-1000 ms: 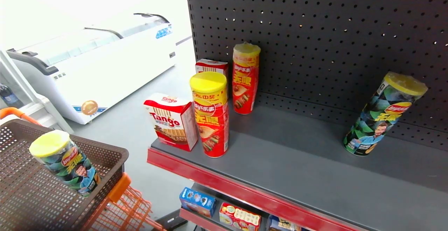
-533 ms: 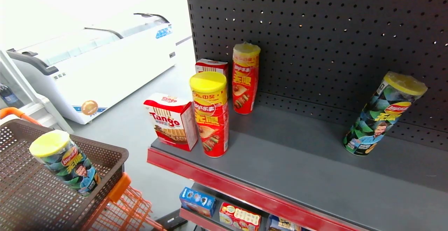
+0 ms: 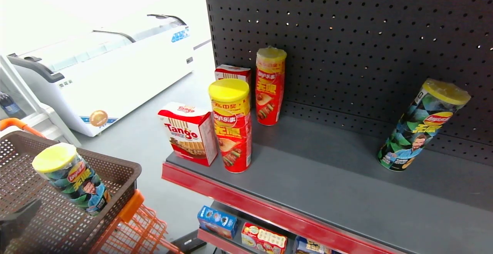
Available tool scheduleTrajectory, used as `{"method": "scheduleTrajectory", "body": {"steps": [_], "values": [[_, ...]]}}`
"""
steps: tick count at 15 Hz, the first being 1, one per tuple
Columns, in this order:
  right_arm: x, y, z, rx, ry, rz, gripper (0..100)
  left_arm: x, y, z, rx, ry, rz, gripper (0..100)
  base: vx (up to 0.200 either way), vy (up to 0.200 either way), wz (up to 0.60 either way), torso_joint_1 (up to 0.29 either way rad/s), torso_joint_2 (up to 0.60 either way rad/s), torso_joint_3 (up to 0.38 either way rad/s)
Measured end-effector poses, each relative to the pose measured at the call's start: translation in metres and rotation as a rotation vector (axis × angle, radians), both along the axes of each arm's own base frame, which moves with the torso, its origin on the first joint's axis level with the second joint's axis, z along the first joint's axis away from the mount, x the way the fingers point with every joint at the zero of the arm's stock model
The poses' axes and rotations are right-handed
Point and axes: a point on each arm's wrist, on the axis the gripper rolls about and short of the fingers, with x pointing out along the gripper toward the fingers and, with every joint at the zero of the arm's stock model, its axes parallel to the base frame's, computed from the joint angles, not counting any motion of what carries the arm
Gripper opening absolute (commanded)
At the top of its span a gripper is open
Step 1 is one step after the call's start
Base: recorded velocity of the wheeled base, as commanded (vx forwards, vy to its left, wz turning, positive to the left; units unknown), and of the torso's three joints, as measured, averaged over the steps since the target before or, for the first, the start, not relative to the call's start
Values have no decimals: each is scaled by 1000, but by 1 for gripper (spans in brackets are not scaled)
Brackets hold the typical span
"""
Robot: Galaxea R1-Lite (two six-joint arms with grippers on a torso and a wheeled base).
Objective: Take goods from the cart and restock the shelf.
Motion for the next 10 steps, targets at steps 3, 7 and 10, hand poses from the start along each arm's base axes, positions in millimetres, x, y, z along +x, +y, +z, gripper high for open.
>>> {"method": "scheduleTrajectory", "body": {"steps": [3, 7, 10], "values": [[0, 0, 0, 0, 0, 0, 100, 26, 7, -22, 14, -48, -31, 100, 0, 0, 0, 0, 0, 0], [0, 0, 0, 0, 0, 0, 100, 53, 14, -48, -10, -62, -44, 100, 0, 0, 0, 0, 0, 0], [0, 0, 0, 0, 0, 1, 100, 74, 22, -62, -17, -63, -40, 100, 0, 0, 0, 0, 0, 0]]}}
